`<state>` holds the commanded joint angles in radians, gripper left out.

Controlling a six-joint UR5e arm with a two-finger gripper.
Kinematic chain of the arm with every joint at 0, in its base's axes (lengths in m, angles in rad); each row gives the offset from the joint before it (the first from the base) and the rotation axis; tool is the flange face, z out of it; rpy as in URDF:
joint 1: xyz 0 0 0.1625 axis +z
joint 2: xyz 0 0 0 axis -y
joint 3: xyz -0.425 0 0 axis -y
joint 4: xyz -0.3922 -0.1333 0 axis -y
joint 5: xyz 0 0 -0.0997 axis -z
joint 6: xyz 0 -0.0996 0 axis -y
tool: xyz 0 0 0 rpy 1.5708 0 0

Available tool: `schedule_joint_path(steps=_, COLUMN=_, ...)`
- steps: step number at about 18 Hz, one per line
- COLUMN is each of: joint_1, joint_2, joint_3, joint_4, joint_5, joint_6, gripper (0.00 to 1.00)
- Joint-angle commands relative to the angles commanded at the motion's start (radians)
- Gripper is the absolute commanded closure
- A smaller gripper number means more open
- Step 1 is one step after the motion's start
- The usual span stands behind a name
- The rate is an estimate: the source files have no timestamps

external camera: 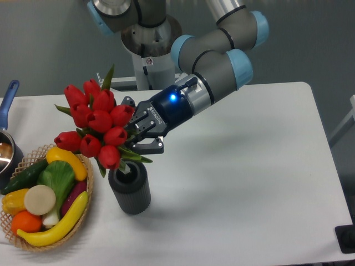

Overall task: Insert the flowers into the vase
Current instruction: 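Tilt the tulip bunch and lower its stems into the vase opening, then push the tulip stems down into the vase, straightening the bunch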

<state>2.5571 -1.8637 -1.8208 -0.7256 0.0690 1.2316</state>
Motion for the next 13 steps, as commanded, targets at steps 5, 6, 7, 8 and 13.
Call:
schedule_joint_path(steps=5, joint_1=0.000, joint_2=-0.011, joint_3=-0.025, joint_4=-0.002, joint_5=0.003, joint_6=0.009, gripper=0.82)
schedule_joint_path(steps=6, joint_1=0.000, joint_2=-0.015, joint_3=-0.032, joint_4=-0.002, joint_5=0.006, joint_6=0.019, gripper=0.82)
schedule_joint_path(steps=7, joint_1=0.000, joint_2=-0.015, joint_3=-0.038, joint_4=-0.002, joint_5=0.008, joint_6=0.031, gripper=0.82)
schedule_joint_path(steps=8, joint_1=0.002, joint_2=-0.015, joint_3=-0.041, joint_4=-0.002, joint_5=0.008, joint_6=0.034, gripper=0.82)
schedule_joint_path(steps=13, joint_1=0.002, joint_2=-0.015, joint_3=-0.074, joint_4=0.000, joint_5=0.015, joint_6=0.037, gripper=0.81)
